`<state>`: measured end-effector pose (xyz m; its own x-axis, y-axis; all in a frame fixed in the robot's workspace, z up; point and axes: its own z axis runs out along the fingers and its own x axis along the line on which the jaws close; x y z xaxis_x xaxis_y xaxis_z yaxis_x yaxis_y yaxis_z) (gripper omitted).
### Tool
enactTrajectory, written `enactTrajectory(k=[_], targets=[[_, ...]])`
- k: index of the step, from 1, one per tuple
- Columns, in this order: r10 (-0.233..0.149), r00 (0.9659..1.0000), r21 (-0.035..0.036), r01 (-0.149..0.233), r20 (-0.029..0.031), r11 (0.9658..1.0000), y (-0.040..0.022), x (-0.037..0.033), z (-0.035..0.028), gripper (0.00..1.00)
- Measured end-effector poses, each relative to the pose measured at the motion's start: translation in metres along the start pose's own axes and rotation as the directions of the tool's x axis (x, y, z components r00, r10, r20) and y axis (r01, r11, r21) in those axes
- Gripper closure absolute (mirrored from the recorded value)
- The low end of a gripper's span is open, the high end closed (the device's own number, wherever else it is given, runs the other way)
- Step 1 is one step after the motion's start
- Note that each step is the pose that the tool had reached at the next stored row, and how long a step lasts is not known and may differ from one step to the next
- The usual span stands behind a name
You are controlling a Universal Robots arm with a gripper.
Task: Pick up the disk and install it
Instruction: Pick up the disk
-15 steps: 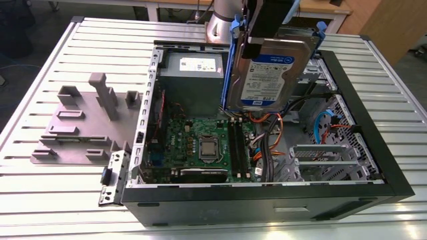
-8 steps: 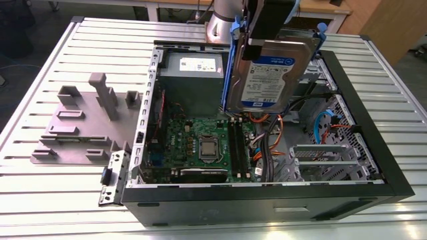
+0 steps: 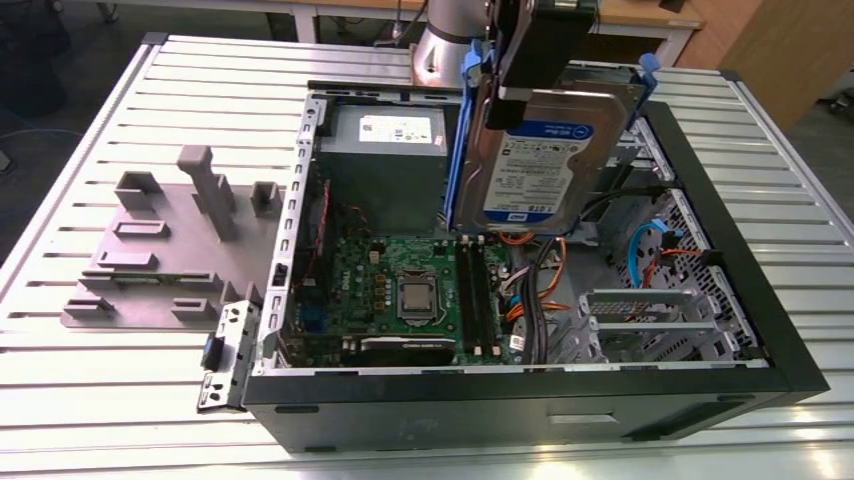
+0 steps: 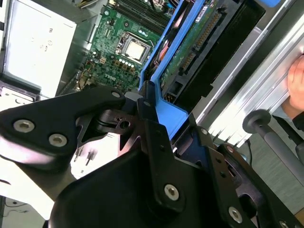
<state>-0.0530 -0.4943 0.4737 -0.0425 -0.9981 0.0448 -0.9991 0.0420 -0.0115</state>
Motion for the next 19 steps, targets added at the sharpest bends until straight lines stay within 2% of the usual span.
enactTrajectory(k=[15,19], targets=[[0.0,1.0,0.0001,0.0,-0.0011,1.0,-0.001,0.02,0.0015,0.64],[0.0,1.0,-0.0004,0.0,0.0096,1.0,-0.0017,0.0236,0.0016,0.64]])
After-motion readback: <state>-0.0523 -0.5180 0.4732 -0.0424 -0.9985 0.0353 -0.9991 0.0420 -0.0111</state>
